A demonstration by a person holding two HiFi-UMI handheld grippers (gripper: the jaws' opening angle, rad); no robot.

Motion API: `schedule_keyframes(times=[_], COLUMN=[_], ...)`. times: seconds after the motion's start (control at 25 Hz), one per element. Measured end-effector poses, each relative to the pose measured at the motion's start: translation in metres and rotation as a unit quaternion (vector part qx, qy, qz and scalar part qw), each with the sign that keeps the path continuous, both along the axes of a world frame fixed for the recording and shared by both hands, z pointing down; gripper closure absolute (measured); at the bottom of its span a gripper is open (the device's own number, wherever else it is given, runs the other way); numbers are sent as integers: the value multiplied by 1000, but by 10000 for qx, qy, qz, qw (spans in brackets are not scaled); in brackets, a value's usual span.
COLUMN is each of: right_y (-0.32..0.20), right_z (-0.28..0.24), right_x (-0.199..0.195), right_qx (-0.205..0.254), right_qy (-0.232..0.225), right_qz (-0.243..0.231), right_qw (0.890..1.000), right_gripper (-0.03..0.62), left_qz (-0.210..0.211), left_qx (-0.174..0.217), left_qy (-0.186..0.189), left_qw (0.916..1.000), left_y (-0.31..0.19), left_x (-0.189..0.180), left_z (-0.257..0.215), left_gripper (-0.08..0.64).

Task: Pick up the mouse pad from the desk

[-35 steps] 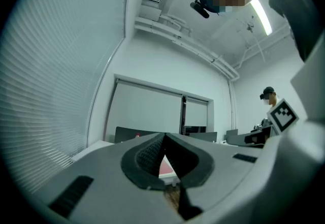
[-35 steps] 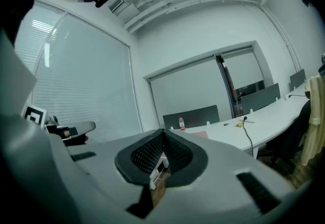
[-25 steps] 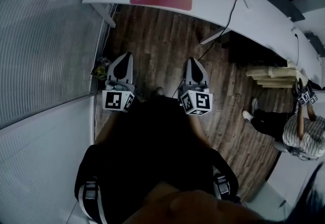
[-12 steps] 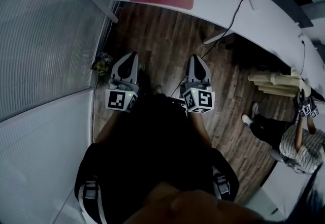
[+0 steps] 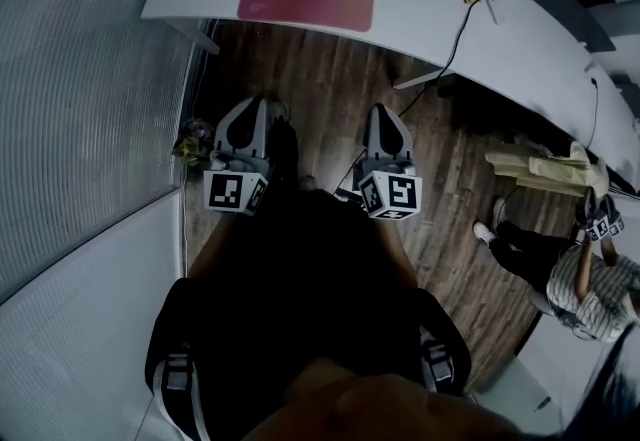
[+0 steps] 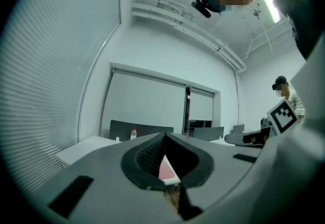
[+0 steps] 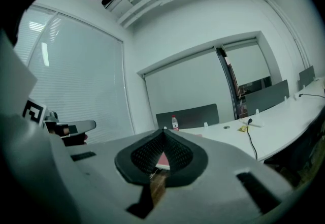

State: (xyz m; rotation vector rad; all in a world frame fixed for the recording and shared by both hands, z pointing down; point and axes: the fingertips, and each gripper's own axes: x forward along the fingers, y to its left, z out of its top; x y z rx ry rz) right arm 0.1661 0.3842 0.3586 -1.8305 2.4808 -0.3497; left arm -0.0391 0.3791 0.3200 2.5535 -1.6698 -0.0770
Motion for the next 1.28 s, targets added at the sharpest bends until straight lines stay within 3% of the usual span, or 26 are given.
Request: schedule_keyframes(times=[0.84,1.04,1.28], right_y=[-267,-308,-327], right_z=[10,18,19], right_x=[-82,-103,-111], right_qx=[-395,-556,-555], right_qy=[49,134,147], right_qz=[229,374,485], right_qw=[9989,9977,9972], right_gripper=[592,592,592], left_qz=[490,609,707], left_qx=[-579,-769,-718], left_qy=[51,169,144], left_qw=[9971,9950,9948], left_y=[-274,-319,-346], left_x=[-69,-89,-102], left_z=[26,37,39], left_gripper=[555,555,555])
